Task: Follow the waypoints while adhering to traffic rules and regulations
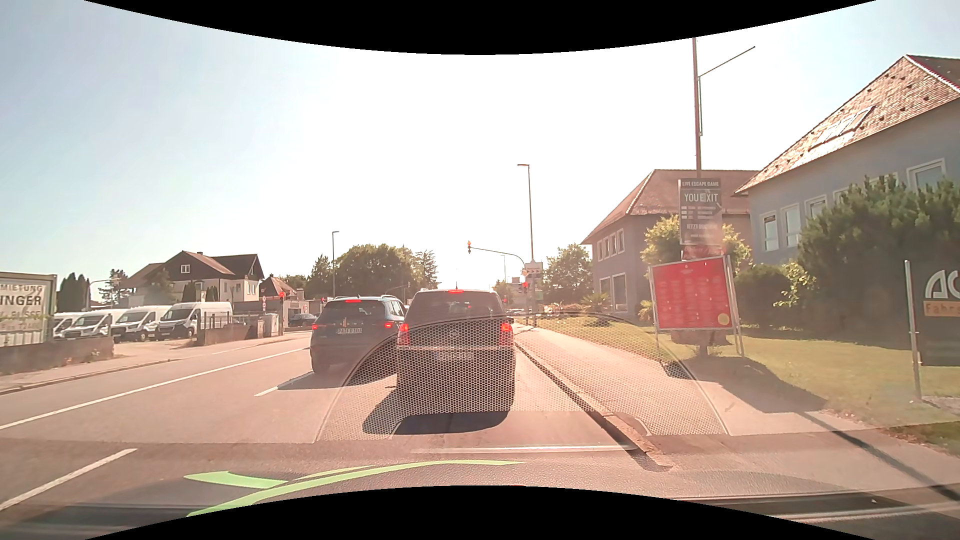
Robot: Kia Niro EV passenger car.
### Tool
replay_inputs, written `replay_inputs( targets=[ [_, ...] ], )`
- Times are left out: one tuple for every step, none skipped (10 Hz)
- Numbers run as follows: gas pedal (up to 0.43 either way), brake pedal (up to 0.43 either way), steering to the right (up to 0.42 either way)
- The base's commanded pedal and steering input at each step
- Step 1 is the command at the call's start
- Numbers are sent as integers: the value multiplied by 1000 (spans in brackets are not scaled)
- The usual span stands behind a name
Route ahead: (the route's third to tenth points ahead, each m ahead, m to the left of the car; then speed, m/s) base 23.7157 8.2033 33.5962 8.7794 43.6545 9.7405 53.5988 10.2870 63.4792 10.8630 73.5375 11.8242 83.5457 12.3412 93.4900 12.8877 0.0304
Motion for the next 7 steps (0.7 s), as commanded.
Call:
replay_inputs(
  targets=[
    [0, 500, -1],
    [0, 500, -1],
    [0, 494, -1],
    [0, 451, -1],
    [0, 409, -1],
    [0, 384, 0],
    [0, 372, -1]
  ],
)
